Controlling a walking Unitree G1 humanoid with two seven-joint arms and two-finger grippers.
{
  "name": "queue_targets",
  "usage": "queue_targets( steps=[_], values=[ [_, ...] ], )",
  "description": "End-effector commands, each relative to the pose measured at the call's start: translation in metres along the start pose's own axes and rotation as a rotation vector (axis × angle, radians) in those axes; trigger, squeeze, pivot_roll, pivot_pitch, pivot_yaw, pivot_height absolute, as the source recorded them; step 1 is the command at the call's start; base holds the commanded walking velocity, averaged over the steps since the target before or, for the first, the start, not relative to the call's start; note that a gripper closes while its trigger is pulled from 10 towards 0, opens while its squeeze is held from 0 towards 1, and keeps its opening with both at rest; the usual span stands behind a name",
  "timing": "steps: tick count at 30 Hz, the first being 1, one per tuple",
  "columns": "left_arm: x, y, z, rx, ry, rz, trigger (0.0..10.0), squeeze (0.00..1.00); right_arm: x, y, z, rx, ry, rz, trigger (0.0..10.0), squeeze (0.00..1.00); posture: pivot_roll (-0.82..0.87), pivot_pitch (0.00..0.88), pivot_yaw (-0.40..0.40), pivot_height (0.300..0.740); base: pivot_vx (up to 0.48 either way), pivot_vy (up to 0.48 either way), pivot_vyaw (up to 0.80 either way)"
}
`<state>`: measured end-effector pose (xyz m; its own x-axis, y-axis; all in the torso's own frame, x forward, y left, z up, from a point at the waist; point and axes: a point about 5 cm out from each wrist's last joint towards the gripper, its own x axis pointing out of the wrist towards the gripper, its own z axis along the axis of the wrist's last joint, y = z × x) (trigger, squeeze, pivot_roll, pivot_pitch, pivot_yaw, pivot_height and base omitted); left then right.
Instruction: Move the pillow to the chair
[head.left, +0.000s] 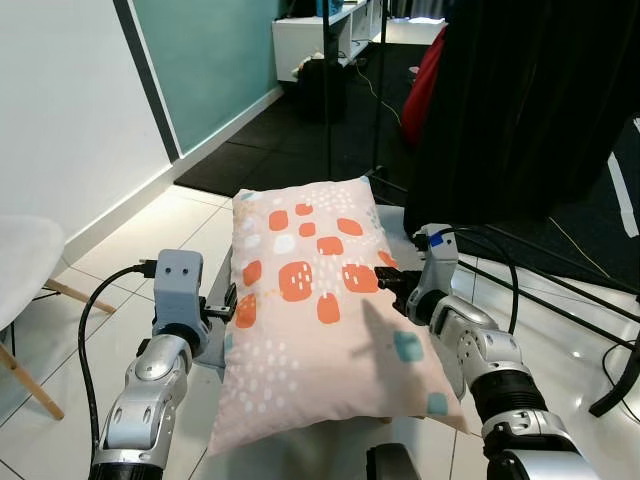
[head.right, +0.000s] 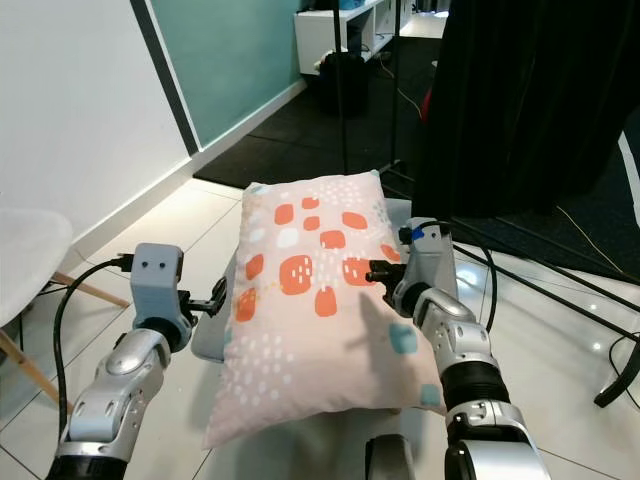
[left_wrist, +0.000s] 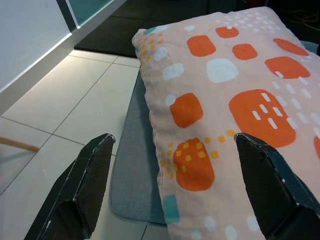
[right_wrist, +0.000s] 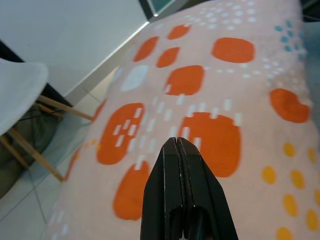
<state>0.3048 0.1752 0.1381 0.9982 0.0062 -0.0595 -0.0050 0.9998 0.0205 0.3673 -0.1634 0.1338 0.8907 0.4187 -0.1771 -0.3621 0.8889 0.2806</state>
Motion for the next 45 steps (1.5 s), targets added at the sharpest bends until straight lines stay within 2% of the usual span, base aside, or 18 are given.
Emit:
queue_targets(
  steps=[1, 15, 17, 19, 25, 37, 45],
  values=[
    [-0.003, -0.003, -0.004, -0.002, 0.008, -0.008, 10.0, 0.0, 0.002, 0.003, -0.001, 0.012, -0.004, 0.018, 10.0, 0.0, -0.16, 0.034, 0.039, 0.579, 0.0, 0.0, 0.0],
    [-0.013, -0.009, -0.016, 0.019, 0.033, -0.016, 10.0, 0.0, 0.005, 0.013, -0.008, 0.0, 0.017, 0.071, 10.0, 0.0, -0.15, 0.025, 0.022, 0.626, 0.0, 0.0, 0.0],
    [-0.014, -0.01, -0.016, 0.019, 0.034, -0.016, 10.0, 0.0, 0.005, 0.012, -0.011, -0.006, 0.027, 0.068, 10.0, 0.0, -0.15, 0.025, 0.021, 0.631, 0.0, 0.0, 0.0],
    [-0.014, -0.009, -0.017, 0.04, 0.031, -0.019, 10.0, 0.0, 0.001, 0.004, -0.018, -0.023, 0.05, 0.044, 10.0, 0.0, -0.16, 0.023, 0.021, 0.645, 0.0, 0.0, 0.0],
    [-0.015, -0.011, -0.016, 0.054, 0.022, -0.029, 10.0, 0.0, -0.005, -0.007, -0.022, -0.024, 0.062, 0.01, 10.0, 0.0, -0.16, 0.022, 0.017, 0.669, 0.0, 0.0, 0.0],
    [-0.016, -0.018, -0.013, 0.073, -0.005, -0.067, 10.0, 0.0, -0.006, -0.01, -0.022, -0.037, 0.063, 0.005, 10.0, 0.0, -0.17, 0.018, 0.013, 0.707, 0.0, -0.022, 0.0],
    [-0.019, -0.031, -0.008, 0.175, -0.029, -0.137, 10.0, 0.0, -0.007, -0.013, -0.026, -0.049, 0.073, -0.007, 10.0, 0.0, -0.17, 0.02, 0.013, 0.74, 0.0, -0.414, 0.0]
  ],
)
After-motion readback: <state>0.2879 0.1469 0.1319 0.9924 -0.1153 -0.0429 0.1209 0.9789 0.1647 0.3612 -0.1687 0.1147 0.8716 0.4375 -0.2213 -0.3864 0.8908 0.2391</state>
